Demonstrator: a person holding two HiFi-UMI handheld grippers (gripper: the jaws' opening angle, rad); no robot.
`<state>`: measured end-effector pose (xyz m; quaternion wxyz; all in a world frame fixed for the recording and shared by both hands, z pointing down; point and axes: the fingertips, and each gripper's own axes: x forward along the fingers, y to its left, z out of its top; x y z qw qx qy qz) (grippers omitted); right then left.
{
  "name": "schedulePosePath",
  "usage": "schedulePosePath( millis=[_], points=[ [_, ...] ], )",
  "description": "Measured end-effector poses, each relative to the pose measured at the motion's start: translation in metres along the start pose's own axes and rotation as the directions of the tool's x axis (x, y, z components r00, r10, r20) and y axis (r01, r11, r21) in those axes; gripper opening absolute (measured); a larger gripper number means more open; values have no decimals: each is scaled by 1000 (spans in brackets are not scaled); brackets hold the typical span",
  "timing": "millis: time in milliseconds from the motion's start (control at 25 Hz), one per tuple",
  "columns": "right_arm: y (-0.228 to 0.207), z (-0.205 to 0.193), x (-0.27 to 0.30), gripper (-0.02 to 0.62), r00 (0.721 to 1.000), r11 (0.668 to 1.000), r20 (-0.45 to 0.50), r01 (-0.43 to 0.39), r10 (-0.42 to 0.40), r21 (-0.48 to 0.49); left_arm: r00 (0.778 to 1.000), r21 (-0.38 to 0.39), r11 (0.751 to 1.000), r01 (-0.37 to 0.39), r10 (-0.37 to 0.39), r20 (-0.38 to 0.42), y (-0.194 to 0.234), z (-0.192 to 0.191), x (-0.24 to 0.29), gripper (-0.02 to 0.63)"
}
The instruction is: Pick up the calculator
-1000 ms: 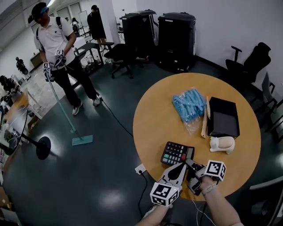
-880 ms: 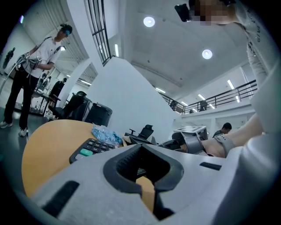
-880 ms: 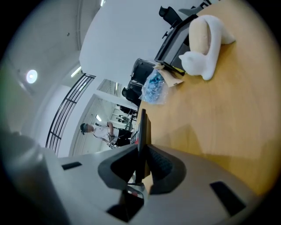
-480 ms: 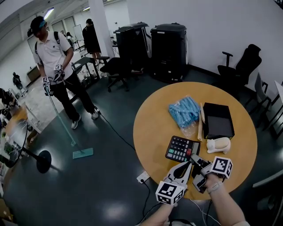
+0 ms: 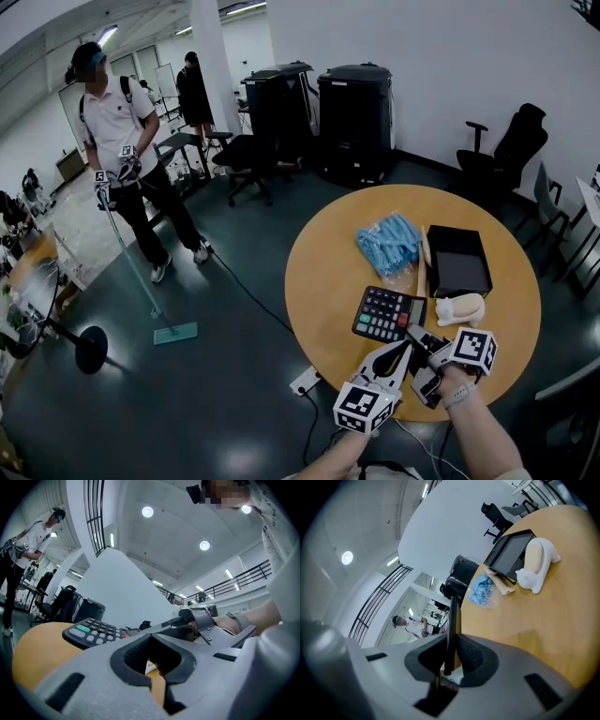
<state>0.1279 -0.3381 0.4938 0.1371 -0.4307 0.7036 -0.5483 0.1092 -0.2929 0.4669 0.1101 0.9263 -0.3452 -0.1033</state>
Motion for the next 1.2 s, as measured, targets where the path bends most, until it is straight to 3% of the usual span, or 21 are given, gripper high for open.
schedulePosePath(
  millis=[240,680,1200],
  points=[
    [-10,-18,-5,57,1000,1000,-16,9,-8,25,1000,-4,1000,-6,6,-25,-2,-14,-12,8],
    [-3,-16,-1,57,1000,996,17,-21,19,90,998,-2,998,-62,62,-3,17,0,-22,8],
    [-10,-5,-23,57,997,991,82,-28,18,130,1000,-16,1000,-12,11,-21,-3,-12,-9,8]
  ],
)
